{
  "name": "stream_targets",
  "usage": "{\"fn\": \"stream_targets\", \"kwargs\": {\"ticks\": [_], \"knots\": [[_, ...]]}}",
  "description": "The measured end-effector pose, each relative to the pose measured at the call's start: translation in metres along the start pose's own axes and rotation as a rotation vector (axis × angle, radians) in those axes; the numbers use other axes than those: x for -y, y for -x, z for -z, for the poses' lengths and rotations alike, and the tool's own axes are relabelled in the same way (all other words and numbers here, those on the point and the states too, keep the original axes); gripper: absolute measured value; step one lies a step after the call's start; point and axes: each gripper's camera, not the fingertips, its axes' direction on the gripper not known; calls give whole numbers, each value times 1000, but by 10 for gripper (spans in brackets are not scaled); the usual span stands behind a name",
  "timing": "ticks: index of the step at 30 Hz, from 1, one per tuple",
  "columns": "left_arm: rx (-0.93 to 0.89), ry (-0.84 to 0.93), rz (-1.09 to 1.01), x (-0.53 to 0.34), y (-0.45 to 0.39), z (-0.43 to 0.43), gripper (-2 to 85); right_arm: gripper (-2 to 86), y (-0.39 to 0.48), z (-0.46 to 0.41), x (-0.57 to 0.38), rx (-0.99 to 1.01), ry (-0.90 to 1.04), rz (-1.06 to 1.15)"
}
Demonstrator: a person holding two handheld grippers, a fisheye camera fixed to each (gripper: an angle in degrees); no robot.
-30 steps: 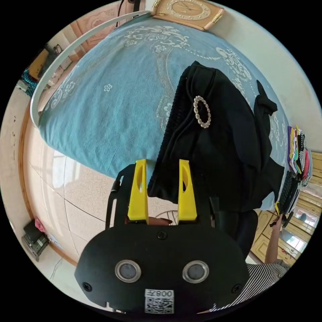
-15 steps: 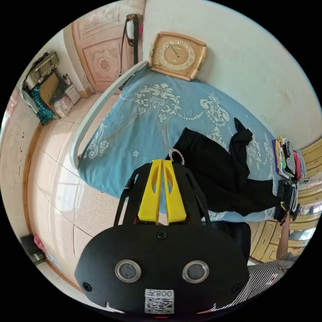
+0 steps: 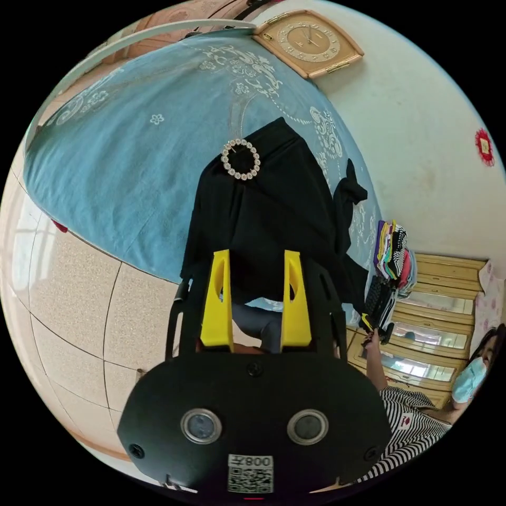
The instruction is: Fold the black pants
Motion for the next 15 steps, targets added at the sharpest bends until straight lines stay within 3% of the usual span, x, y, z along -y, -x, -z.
{"fn": "stream_targets", "kwargs": {"ticks": [3, 6, 9, 15], "knots": [[60, -80, 44, -21, 22, 2, 142, 24, 2, -5, 5, -14, 17, 9], [-26, -188, 140, -50, 56, 0, 139, 24, 4, -11, 9, -17, 27, 21], [-197, -95, 212, -58, 86, -29, 129, 24, 5, -19, 13, -2, 38, 17], [-201, -112, 238, -56, 117, -46, 20, 23, 5, -24, 22, 30, 46, 8]]}}
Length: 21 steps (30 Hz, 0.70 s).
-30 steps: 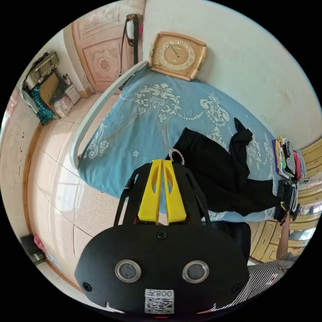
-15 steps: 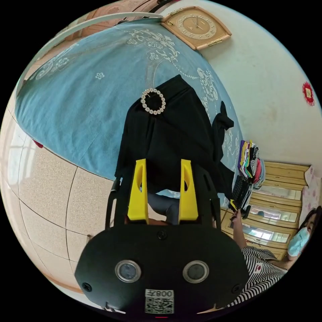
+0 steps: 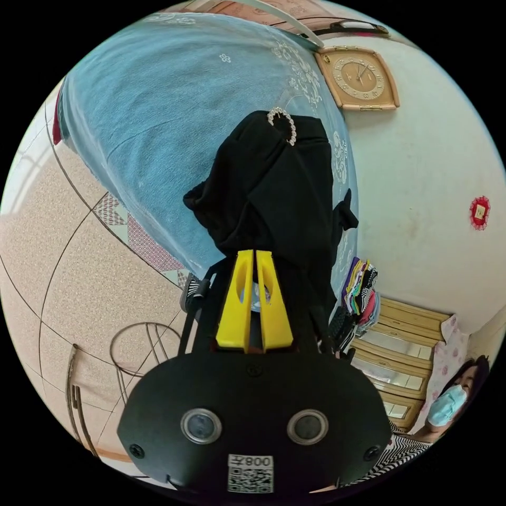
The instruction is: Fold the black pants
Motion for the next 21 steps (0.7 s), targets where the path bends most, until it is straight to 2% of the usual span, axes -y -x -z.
{"fn": "stream_targets", "kwargs": {"ticks": [7, 11, 15, 18, 20, 21], "knots": [[-96, -108, 0, -9, 35, 16, 5, 24, -18, -5, 2, 88, -18, -63], [-115, -109, 27, -17, 55, 15, 13, 23, -19, -6, 5, 95, -22, -60], [-173, -86, 90, -26, 78, 3, 69, 23, -20, -6, 7, 112, -30, -61], [-307, -79, 155, -25, 95, -13, 129, 22, -20, -7, 8, 115, -30, -61], [-349, -70, 179, -20, 97, -23, 130, 22, -21, -8, 8, 125, -29, -66], [-296, -63, 184, -17, 95, -25, 117, 22, -21, -8, 8, 128, -29, -68]]}}
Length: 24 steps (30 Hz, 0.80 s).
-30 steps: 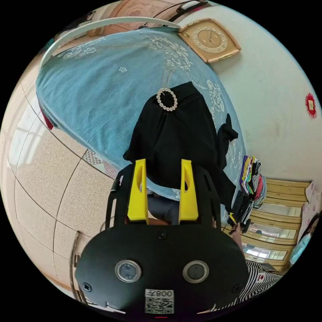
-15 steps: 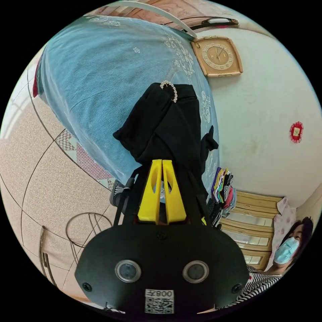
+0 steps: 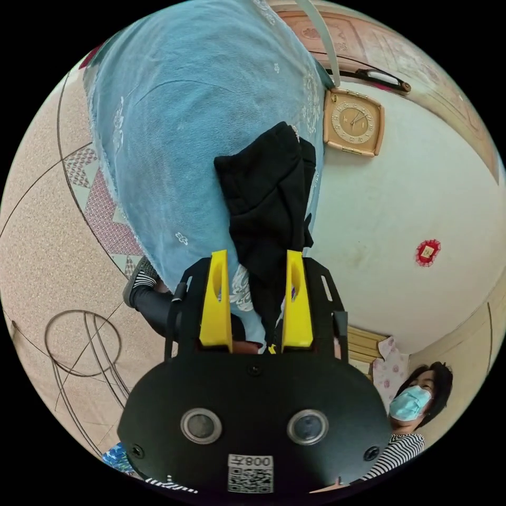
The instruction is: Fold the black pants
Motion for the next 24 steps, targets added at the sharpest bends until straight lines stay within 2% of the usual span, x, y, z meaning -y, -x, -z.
{"fn": "stream_targets", "kwargs": {"ticks": [2, 4, 6, 11, 16, 18, 20, 24], "knots": [[104, 20, -19, 2, -6, -1, 65, 22, 0, 0, 0, 15, -2, -3], [20, 1, -78, 4, -18, 1, 29, 22, 1, 0, 1, 19, -4, 2], [31, -14, -118, 9, -33, 4, 22, 22, 3, 3, 2, 30, -10, 9], [-41, -45, -270, 26, -92, 7, 11, 21, 13, 33, 8, 227, -106, 31], [-70, -93, -484, 22, -165, 22, 7, 21, 33, 85, 6, 294, -190, 134], [-33, -113, -503, 15, -170, 29, 7, 21, 34, 97, -2, 286, -204, 160], [21, -106, -466, 10, -160, 29, 7, 21, 22, 97, -16, 247, -191, 142], [93, -43, -221, 8, -97, 4, 7, 19, -26, 54, -32, 243, -84, -1]]}}
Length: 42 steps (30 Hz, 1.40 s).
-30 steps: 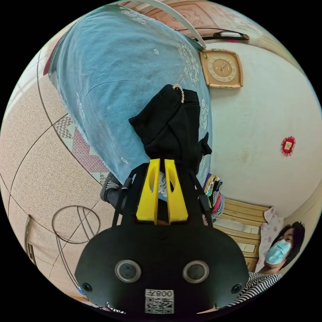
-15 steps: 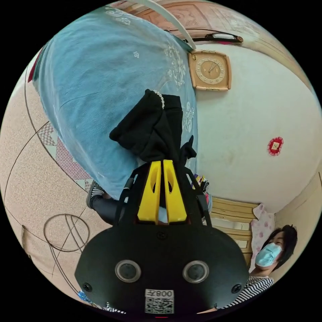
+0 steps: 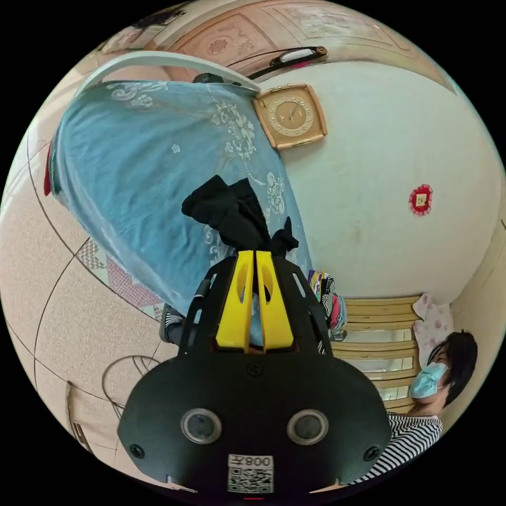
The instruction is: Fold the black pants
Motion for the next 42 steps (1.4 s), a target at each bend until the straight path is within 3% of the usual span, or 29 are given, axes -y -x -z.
{"fn": "stream_targets", "kwargs": {"ticks": [5, 12, 15, 19, 24, 31, 38, 42], "knots": [[64, 3, 164, -15, 18, -25, 9, 18, -59, -48, -25, 4, 85, -239], [322, -98, 106, -7, -51, -21, 13, 5, -55, -47, -26, -50, 47, -301], [380, -139, -12, -3, -95, -28, 16, 2, -46, -37, -32, -50, -24, -285], [319, -5, -327, 16, -181, -91, 33, 3, 20, -43, -11, 16, -112, -58], [204, 233, -547, 45, -274, -208, 74, 13, 142, -128, 54, 87, 52, 269], [380, 351, -817, 77, -401, -348, 99, 57, 281, -267, 136, 217, 250, 434], [467, 390, -728, 123, -444, -414, 68, 72, 367, -336, 190, 246, 278, 477], [318, 384, -763, 110, -467, -424, 28, 79, 405, -347, 210, 160, 263, 523]]}}
